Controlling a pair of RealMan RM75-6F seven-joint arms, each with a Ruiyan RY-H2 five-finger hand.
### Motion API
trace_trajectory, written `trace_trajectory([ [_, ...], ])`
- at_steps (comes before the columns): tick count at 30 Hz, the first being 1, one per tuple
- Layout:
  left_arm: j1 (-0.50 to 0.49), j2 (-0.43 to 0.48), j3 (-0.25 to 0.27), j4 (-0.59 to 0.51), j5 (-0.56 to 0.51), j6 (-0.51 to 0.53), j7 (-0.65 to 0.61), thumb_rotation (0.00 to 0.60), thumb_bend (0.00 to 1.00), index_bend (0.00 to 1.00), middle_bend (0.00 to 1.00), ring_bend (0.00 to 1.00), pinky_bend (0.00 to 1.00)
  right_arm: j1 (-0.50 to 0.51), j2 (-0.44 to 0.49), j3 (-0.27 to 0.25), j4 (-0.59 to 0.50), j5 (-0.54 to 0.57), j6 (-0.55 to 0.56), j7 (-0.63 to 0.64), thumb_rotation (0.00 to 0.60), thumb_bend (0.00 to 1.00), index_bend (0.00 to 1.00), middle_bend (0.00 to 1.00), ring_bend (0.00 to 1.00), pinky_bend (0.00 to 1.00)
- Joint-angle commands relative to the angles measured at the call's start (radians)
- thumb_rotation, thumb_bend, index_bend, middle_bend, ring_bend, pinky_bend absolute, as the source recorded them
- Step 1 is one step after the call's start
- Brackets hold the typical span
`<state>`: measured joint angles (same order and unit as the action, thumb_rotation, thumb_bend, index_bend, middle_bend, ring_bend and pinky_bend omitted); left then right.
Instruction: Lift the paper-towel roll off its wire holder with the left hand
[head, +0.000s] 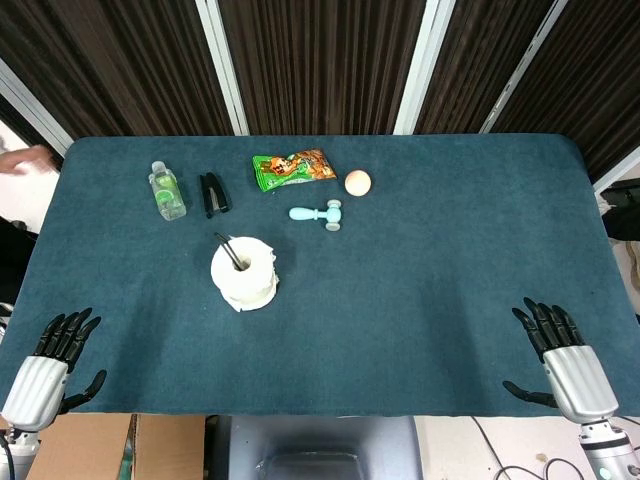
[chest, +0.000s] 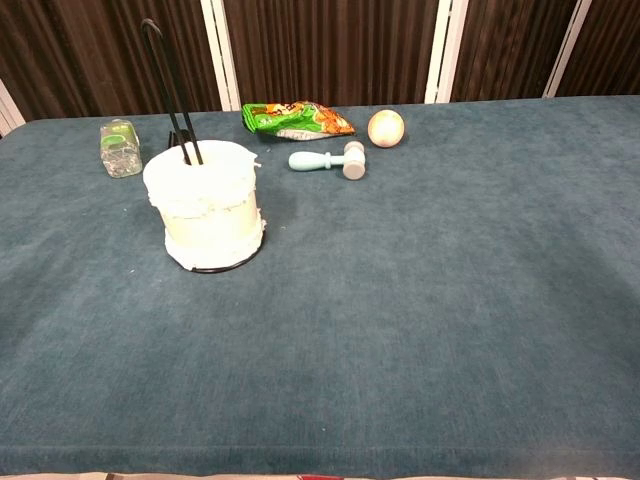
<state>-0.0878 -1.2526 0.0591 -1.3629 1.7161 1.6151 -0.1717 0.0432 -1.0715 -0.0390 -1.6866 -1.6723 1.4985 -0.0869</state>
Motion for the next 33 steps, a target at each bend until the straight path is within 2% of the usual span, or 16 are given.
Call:
trace_trajectory([
  [1, -0.005, -0.004, -0.002, -0.002, 0.002, -0.004, -0.008, 0.600, 0.38, 0.00, 0.00, 0.00, 0.00, 0.000, 0.001, -0.001, -0.001, -0.004, 0.001, 0.001, 0.560, 0.00, 0.00, 0.00, 0.00, 0.00],
  [3, -0.018, -0.012, -0.004, -0.001, 0.017, -0.003, -0.040, 0.600, 0.38, 0.00, 0.00, 0.00, 0.00, 0.000, 0.000, -0.001, 0.000, -0.006, 0.003, -0.001, 0.560, 0.00, 0.00, 0.00, 0.00, 0.00],
  [4, -0.033, -0.027, -0.005, 0.012, 0.038, 0.005, -0.104, 0.600, 0.37, 0.00, 0.00, 0.00, 0.00, 0.001, -0.001, -0.002, 0.000, -0.005, 0.000, -0.003, 0.561, 0.00, 0.00, 0.00, 0.00, 0.00],
  [7, -0.078, -0.106, -0.025, 0.065, 0.065, 0.044, -0.396, 0.600, 0.36, 0.00, 0.00, 0.00, 0.00, 0.004, -0.001, 0.003, -0.001, -0.002, -0.001, 0.003, 0.561, 0.00, 0.00, 0.00, 0.00, 0.00],
  [8, -0.089, -0.134, -0.040, 0.085, 0.053, 0.048, -0.460, 0.600, 0.36, 0.00, 0.00, 0.00, 0.00, 0.004, 0.000, 0.003, -0.001, -0.002, -0.002, 0.005, 0.560, 0.00, 0.00, 0.00, 0.00, 0.00],
  [11, -0.118, -0.233, -0.106, 0.155, -0.002, 0.057, -0.538, 0.600, 0.34, 0.00, 0.00, 0.00, 0.00, 0.009, 0.002, 0.005, -0.001, 0.003, -0.008, 0.014, 0.561, 0.00, 0.00, 0.00, 0.00, 0.00],
  [14, -0.160, -0.285, -0.147, 0.134, -0.087, -0.032, -0.664, 0.600, 0.33, 0.00, 0.00, 0.00, 0.00, 0.014, 0.001, 0.009, -0.002, 0.006, -0.014, 0.017, 0.560, 0.00, 0.00, 0.00, 0.00, 0.00],
  [16, -0.185, -0.307, -0.172, 0.133, -0.135, -0.090, -0.686, 0.600, 0.34, 0.00, 0.00, 0.00, 0.00, 0.016, 0.000, 0.009, -0.002, 0.009, -0.020, 0.016, 0.561, 0.00, 0.00, 0.00, 0.00, 0.00],
  [22, -0.245, -0.393, -0.217, 0.166, -0.224, -0.210, -0.653, 0.600, 0.34, 0.00, 0.00, 0.00, 0.00, 0.019, 0.000, 0.012, -0.004, 0.023, -0.030, 0.013, 0.561, 0.00, 0.00, 0.00, 0.00, 0.00],
  [33, -0.313, -0.494, -0.261, 0.192, -0.301, -0.317, -0.577, 0.600, 0.34, 0.00, 0.00, 0.00, 0.00, 0.018, 0.010, 0.013, -0.001, 0.031, -0.026, 0.039, 0.561, 0.00, 0.00, 0.00, 0.00, 0.00],
])
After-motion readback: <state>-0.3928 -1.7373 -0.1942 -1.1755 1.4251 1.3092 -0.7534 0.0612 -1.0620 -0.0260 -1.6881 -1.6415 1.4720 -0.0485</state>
